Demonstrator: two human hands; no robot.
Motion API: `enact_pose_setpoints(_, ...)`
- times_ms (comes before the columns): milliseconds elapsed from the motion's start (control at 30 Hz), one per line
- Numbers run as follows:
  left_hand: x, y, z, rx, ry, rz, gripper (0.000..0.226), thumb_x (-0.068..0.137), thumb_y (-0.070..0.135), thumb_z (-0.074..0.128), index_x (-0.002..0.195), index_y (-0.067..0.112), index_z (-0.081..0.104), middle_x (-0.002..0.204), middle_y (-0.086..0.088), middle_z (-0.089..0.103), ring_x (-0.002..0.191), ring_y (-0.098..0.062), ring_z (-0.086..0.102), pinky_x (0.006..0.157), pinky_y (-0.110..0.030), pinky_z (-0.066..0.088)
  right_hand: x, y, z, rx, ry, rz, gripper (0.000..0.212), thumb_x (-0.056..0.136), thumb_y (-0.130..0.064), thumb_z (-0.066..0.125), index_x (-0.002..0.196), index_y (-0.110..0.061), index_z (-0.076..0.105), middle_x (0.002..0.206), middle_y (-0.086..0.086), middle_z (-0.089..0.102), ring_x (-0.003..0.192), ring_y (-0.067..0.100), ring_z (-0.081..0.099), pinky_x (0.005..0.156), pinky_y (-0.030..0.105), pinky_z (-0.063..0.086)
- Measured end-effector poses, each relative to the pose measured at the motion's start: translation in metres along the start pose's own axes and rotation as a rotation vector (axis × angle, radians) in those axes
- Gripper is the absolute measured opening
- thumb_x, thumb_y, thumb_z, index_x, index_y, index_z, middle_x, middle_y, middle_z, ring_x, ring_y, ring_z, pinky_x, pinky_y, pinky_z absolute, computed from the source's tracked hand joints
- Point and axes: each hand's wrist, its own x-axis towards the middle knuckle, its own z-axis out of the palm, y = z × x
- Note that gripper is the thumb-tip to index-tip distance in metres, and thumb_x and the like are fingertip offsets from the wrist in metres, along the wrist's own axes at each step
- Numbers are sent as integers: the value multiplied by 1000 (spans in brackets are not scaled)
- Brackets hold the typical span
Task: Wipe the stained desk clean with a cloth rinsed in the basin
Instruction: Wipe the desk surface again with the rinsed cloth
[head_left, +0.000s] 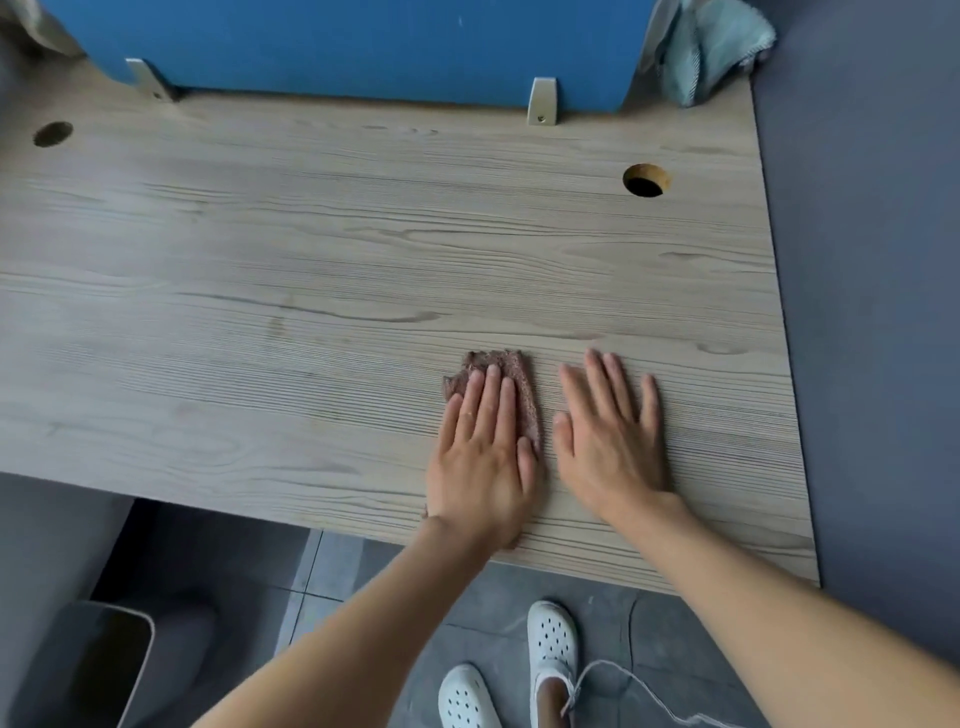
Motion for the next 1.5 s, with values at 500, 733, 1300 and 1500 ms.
enact_pose_setpoints(500,-13,-48,-16,74,-50,34,73,91,38,27,155,3,25,163,-16,18,153,-30,9,123,-47,13,19,-36,-7,17,-26,10,59,87,-38,28,129,-11,59,150,17,45,143,34,36,114,57,25)
enact_pose_setpoints(733,-9,-80,-14,12,-21,56,67,97,38,23,158,11,21,165,-10,13,154,-22,4,124,-44,14,20,-56,10,-36,-62,-29,62,94,-44,25,149,-23,44,161,11,32,151,29,23,120,57,15)
enact_pose_setpoints(1300,11,-89,-22,3,-65,6,69,95,40,21,159,16,14,166,-4,6,154,-21,-3,124,-44,9,23,-60,10,-69,-49,-22,62,92,-42,31,146,-19,49,158,15,36,148,31,28,118,59,19)
enact_pose_setpoints(1500,22,-106,-22,6,-45,158,67,96,40,29,158,16,24,166,-3,15,154,-17,3,123,-41,13,22,-60,8,-74,-72,-12,63,92,-44,29,149,-23,46,160,12,33,149,30,27,118,58,19)
